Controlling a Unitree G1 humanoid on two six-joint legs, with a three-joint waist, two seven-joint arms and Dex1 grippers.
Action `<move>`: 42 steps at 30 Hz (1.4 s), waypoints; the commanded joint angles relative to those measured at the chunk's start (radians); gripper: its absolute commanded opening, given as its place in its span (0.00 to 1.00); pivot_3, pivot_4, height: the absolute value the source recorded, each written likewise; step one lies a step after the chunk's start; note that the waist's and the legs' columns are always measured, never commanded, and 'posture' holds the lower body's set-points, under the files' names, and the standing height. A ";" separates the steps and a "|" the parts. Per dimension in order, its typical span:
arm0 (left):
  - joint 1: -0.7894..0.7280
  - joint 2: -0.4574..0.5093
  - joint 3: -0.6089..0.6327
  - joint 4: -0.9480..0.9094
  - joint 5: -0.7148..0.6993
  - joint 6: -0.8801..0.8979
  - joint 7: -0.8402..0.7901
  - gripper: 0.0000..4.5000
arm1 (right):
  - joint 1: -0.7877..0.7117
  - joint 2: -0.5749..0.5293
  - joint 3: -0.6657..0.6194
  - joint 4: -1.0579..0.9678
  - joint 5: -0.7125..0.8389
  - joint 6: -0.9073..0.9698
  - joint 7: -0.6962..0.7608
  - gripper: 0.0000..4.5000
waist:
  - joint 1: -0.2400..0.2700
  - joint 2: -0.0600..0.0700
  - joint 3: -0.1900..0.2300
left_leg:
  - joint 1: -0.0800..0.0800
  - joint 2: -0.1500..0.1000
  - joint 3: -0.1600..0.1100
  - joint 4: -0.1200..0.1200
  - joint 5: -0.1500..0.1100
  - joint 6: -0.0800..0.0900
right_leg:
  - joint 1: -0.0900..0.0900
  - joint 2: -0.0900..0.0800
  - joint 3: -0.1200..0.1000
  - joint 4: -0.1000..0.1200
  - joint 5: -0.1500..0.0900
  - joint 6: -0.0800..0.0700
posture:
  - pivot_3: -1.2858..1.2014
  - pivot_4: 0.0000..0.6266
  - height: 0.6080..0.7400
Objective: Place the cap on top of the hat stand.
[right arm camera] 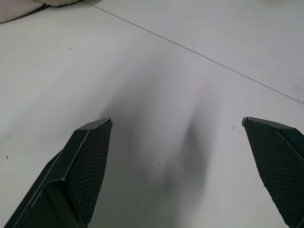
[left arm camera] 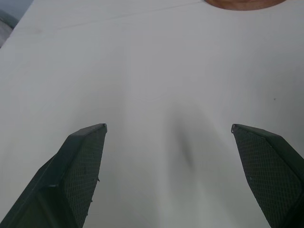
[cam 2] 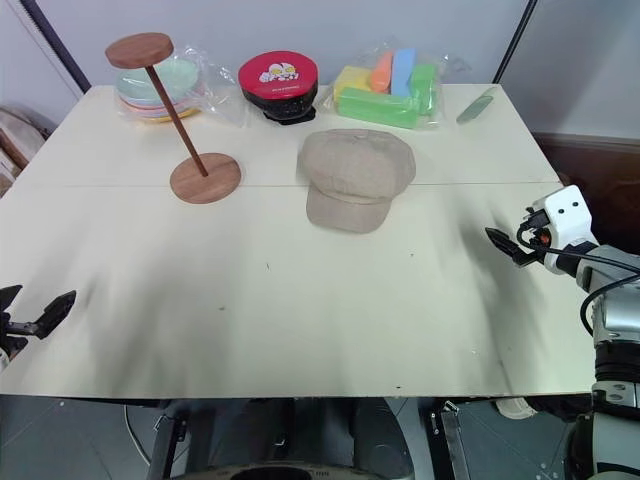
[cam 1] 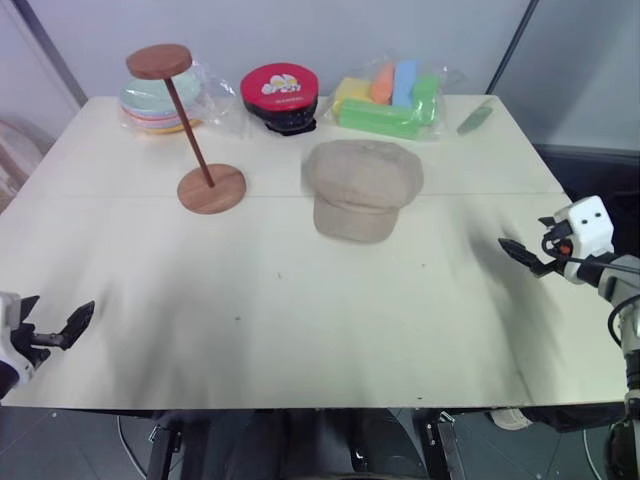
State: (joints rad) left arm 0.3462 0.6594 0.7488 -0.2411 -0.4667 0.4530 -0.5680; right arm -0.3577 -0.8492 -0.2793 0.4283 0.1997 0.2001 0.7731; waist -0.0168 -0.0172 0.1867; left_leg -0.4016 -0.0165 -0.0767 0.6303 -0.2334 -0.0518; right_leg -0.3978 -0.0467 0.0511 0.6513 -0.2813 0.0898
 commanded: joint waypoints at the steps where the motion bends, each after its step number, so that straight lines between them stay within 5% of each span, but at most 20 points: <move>1: -0.006 0.020 0.024 -0.018 -0.003 -0.012 -0.009 0.98 | -0.020 -0.023 -0.019 -0.009 0.004 -0.020 -0.003 1.00 | 0.000 0.000 0.000 | 0.000 0.000 0.000 0.000 0.000 0.000 | 0.000 0.000 0.000 0.000 0.000 0.000 | 0.52 0.24 1.00; 10: -0.045 0.028 0.017 -0.005 -0.027 0.008 -0.020 0.98 | 0.004 -0.019 -0.018 -0.053 0.008 -0.006 0.001 1.00 | 0.000 0.000 0.000 | 0.000 0.000 0.000 0.000 0.000 0.000 | 0.000 0.000 0.000 0.000 0.000 0.000 | 0.52 0.24 1.00; 16: -0.123 0.119 -0.020 -0.105 -0.174 0.153 -0.118 0.98 | 0.035 -0.020 0.020 -0.281 -0.024 0.044 -0.033 1.00 | -0.001 0.000 0.000 | 0.000 0.000 0.000 0.000 0.000 0.000 | 0.000 0.000 0.000 0.000 0.000 0.000 | 0.52 0.24 1.00; 26: -0.304 0.354 -0.179 -0.246 -0.429 0.348 -0.350 0.98 | 0.052 0.065 0.340 -0.716 -0.359 0.003 -0.189 1.00 | -0.003 0.001 0.001 | -0.001 0.001 -0.001 -0.001 0.000 0.000 | -0.003 0.001 0.000 0.000 0.001 0.001 | 0.52 0.24 1.00; 34: -0.461 0.369 -0.345 -0.216 -0.408 0.340 -0.380 0.98 | 0.026 0.248 0.577 -0.610 -0.626 -0.041 -0.342 1.00 | -0.001 0.001 0.001 | -0.003 0.000 0.000 -0.001 0.000 0.000 | -0.004 0.001 0.000 0.000 0.001 0.001 | 0.52 0.24 1.00; 42: -0.568 0.366 -0.402 -0.170 -0.392 0.343 -0.377 0.98 | -0.181 0.405 0.710 -0.231 -0.816 -0.124 -0.534 1.00 | -0.011 0.001 0.001 | -0.003 -0.002 -0.001 -0.001 0.000 -0.001 | -0.006 0.002 -0.001 0.002 0.003 0.003 | 0.52 0.24 1.00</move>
State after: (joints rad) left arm -0.2048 1.0171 0.3455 -0.4153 -0.8651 0.8035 -0.9439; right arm -0.5161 -0.4644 0.4209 0.1386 -0.5899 0.0926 0.2742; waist -0.0276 -0.0165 0.1881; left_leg -0.4050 -0.0189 -0.0777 0.6294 -0.2331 -0.0523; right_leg -0.4035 -0.0443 0.0504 0.6533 -0.2786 0.0927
